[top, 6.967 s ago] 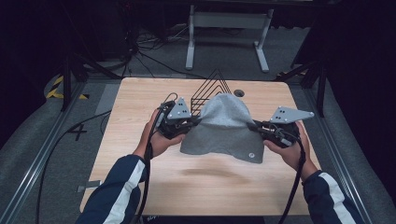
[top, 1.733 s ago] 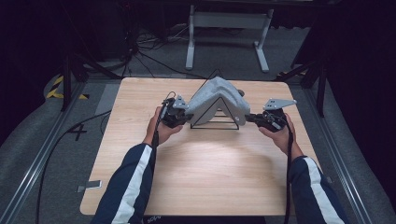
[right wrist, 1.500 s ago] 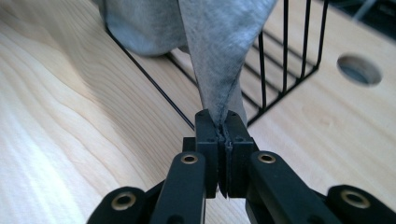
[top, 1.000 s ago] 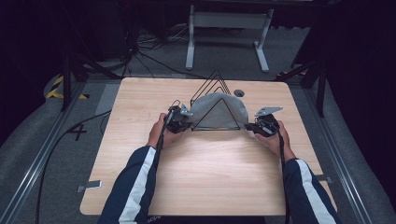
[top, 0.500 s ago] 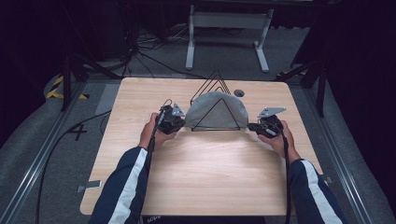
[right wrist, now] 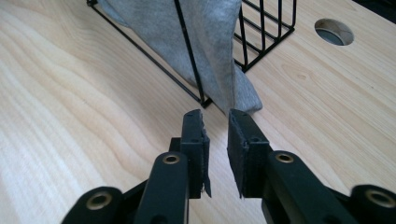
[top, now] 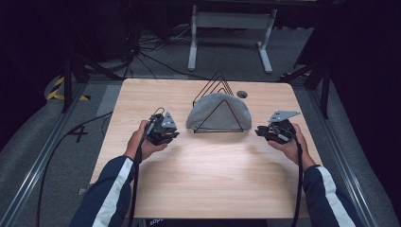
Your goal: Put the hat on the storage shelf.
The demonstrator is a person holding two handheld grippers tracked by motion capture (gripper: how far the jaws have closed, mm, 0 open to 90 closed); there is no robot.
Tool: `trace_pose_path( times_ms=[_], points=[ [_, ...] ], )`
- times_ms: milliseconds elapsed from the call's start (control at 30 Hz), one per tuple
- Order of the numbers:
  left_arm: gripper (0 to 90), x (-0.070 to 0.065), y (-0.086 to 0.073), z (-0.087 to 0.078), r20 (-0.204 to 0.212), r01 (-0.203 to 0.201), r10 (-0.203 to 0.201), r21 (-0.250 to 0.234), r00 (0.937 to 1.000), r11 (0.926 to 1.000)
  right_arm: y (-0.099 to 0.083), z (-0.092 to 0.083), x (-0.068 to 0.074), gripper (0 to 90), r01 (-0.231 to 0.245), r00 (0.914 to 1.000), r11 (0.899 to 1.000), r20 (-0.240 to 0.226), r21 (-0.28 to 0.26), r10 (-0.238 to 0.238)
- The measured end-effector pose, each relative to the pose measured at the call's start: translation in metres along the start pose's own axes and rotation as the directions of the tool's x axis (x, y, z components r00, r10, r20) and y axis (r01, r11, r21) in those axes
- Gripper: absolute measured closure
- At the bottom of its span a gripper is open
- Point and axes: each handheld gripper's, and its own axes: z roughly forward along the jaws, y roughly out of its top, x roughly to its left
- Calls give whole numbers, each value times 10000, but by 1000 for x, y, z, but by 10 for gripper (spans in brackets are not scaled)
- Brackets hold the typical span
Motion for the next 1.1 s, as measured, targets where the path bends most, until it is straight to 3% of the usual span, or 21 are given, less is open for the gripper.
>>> trace_pose_path(
  times_ms=[167,300,500,633,1000,1100],
  points=[
    [746,-6,-15,-18,9,-126,126,-16,9999,9999,-6,-13,6,698,50,9999,10000,-163,-11,-50],
    [701,-10,-25,-30,-95,-162,162,3,9998,9999,-9,-21,13,665,417,9990,9991,-160,73,-416],
    [612,-17,-44,-40,-286,-247,258,381,9993,9990,-19,-33,22,602,603,9981,9980,-87,184,-602],
    [511,-22,-54,-46,-382,-390,416,652,9984,9971,-27,-40,25,552,512,9984,9981,220,356,-520],
    [360,-33,-90,-60,-431,293,-270,530,9987,9982,-57,-54,31,414,44,9985,9988,550,489,-70],
    [345,-37,-99,-61,-561,219,-179,726,9983,9971,-65,-58,33,379,-97,9979,9991,644,416,70]
  ],
)
